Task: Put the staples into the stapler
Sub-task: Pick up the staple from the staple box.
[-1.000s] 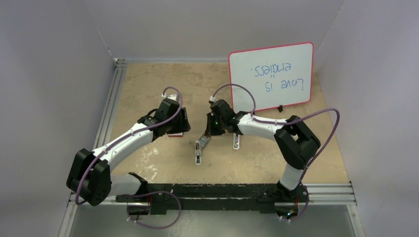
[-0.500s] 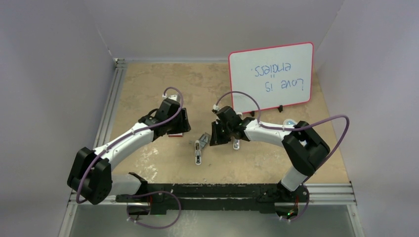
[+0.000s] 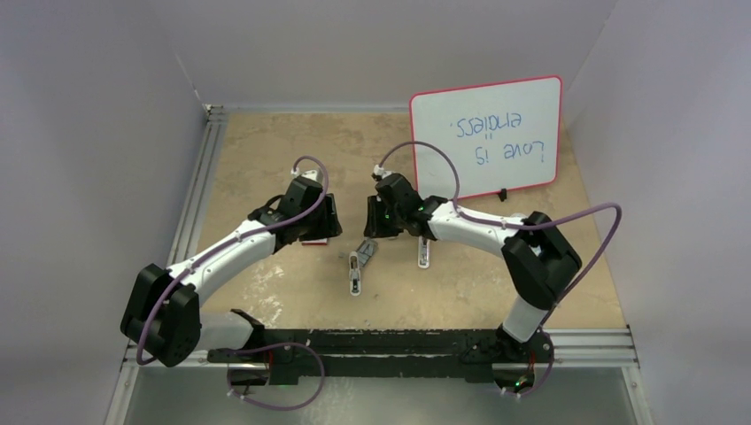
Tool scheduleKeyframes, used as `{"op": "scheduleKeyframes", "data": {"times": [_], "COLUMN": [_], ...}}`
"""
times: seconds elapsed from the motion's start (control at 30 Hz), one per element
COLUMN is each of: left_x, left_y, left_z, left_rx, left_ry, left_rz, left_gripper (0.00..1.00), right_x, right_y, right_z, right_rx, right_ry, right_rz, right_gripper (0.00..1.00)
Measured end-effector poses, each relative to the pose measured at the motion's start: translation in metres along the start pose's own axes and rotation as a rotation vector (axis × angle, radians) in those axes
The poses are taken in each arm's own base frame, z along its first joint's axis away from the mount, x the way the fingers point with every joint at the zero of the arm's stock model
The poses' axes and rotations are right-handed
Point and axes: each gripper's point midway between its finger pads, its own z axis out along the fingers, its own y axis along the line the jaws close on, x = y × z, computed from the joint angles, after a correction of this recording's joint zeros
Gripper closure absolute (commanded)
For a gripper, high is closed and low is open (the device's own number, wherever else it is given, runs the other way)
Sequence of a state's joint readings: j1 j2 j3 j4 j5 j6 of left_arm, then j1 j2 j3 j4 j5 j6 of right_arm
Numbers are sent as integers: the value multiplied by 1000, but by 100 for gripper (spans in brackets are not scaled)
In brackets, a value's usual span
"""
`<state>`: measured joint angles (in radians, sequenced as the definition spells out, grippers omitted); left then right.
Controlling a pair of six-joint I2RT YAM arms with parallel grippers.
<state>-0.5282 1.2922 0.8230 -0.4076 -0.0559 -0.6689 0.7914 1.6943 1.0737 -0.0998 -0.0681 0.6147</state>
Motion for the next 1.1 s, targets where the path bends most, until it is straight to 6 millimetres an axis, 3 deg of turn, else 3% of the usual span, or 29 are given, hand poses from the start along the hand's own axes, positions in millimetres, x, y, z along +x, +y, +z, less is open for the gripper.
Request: {"op": "scheduleKeyframes", "data": {"times": [0.1,0.2,0.33,0.73,1.1], "left_x": [0,0,0,0,0], "left_y": [0,0,0,0,0], "left_z": [0,0,0,0,0], "left_rx": [0,0,0,0,0], "left_ry": [0,0,0,0,0], "left_rz": [0,0,0,0,0], "left_gripper": [46,46,46,46,46], "right_x": [-9,-2,13,25,30], "right_y": [1,-5,-17,-26,-28], "right_z": [7,14,20,29,33], "right_rx": [43,92,150,189,196], "right_ry": [-24,-10,35,75,90], "right_rz": [-4,-6,-11,-10,-3], "right_gripper": [65,67,78,75,85]}}
